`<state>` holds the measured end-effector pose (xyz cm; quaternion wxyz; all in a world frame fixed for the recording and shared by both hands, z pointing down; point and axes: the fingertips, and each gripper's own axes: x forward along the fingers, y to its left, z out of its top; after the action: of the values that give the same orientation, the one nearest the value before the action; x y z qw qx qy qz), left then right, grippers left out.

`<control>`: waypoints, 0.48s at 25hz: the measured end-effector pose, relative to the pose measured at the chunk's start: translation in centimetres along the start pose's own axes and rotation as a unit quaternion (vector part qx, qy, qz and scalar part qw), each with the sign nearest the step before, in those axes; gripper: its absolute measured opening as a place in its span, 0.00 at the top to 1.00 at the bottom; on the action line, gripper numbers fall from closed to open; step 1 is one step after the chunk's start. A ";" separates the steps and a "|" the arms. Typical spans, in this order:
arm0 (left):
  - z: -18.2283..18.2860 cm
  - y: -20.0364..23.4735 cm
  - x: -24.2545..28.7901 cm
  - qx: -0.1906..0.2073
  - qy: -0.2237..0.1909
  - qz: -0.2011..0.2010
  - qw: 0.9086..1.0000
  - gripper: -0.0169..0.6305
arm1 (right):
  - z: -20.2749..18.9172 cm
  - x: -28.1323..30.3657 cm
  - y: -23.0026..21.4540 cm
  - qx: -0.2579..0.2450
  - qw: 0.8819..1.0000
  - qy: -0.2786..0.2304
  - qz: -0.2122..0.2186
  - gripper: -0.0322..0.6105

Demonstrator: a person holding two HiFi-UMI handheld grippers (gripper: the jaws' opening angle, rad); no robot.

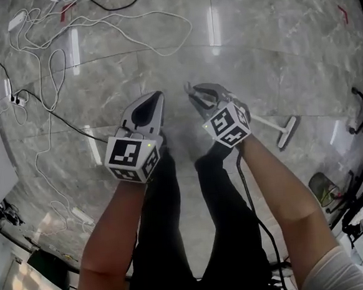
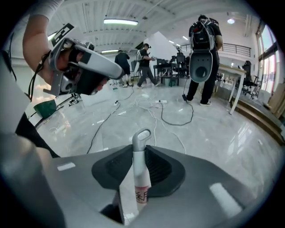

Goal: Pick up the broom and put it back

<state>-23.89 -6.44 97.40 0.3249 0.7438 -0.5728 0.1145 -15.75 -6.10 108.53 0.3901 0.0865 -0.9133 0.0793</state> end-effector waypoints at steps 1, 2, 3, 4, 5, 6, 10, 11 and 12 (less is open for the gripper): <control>-2.1 0.7 0.9 -0.004 0.007 -0.001 1.000 0.97 | -2.1 1.5 -0.1 0.007 1.000 0.013 -0.002 0.81; -4.0 1.2 1.7 -0.007 0.015 -0.002 1.000 0.97 | -4.0 2.8 -0.2 0.016 1.000 0.023 -0.004 0.80; -5.7 1.6 2.5 -0.010 0.021 -0.004 1.000 0.97 | -5.5 3.8 -0.4 0.024 0.999 0.029 -0.008 0.79; -7.1 1.8 3.2 -0.013 0.027 -0.006 1.000 0.97 | -6.7 4.6 -0.6 0.032 0.999 0.033 -0.012 0.79; -8.1 1.9 3.8 -0.016 0.030 -0.008 0.999 0.97 | -7.6 5.2 -0.7 0.038 0.999 0.035 -0.015 0.79; -8.7 2.0 4.3 -0.017 0.031 -0.011 0.999 0.97 | -8.2 5.6 -0.7 0.043 0.998 0.037 -0.018 0.79; -8.6 2.5 4.6 -0.014 0.028 -0.016 0.999 0.97 | -8.3 6.0 -0.1 0.054 0.998 0.035 -0.021 0.78; -8.0 2.5 4.4 -0.012 0.025 -0.015 0.999 0.97 | -7.6 5.6 -0.1 0.055 0.998 0.031 -0.024 0.80; -7.1 2.3 4.1 -0.010 0.022 -0.015 1.000 0.97 | -6.8 4.9 -0.1 0.056 0.998 0.025 -0.028 0.81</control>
<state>-23.30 -5.56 105.85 0.3467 0.7461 -0.5556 0.1201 -14.29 -5.21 116.70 0.4097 0.1314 -0.8944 0.1218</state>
